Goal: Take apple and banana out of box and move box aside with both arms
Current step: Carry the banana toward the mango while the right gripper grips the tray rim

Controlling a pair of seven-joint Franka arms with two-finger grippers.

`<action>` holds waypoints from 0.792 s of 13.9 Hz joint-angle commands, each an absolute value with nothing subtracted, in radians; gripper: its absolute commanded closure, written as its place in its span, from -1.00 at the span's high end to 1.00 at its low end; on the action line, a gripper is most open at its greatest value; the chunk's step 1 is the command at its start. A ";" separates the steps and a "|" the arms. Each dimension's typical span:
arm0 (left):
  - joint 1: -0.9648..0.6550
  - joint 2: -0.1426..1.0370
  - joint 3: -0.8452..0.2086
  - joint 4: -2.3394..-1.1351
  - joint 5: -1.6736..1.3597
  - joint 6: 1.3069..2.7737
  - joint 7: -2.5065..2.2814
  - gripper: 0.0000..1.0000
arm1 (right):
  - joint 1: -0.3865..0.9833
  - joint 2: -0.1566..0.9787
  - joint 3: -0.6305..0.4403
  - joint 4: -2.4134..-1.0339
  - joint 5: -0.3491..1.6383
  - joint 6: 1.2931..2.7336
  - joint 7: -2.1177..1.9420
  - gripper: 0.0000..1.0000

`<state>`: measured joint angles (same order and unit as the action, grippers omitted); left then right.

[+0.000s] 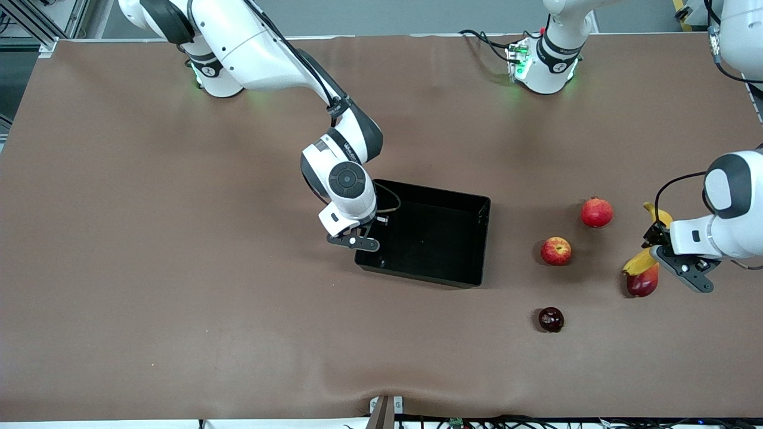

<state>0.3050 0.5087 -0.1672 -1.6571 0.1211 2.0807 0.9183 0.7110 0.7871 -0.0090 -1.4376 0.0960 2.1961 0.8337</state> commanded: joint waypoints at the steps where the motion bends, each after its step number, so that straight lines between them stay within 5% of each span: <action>1: 0.290 0.549 -0.179 -1.638 0.101 2.161 0.950 -1.00 | 0.722 0.790 -0.017 -1.427 0.097 2.195 0.842 -1.00; 11: 0.238 0.692 -0.192 -1.608 0.117 2.315 0.923 -1.00 | 0.675 0.635 -0.025 -1.428 0.094 2.113 0.835 -1.00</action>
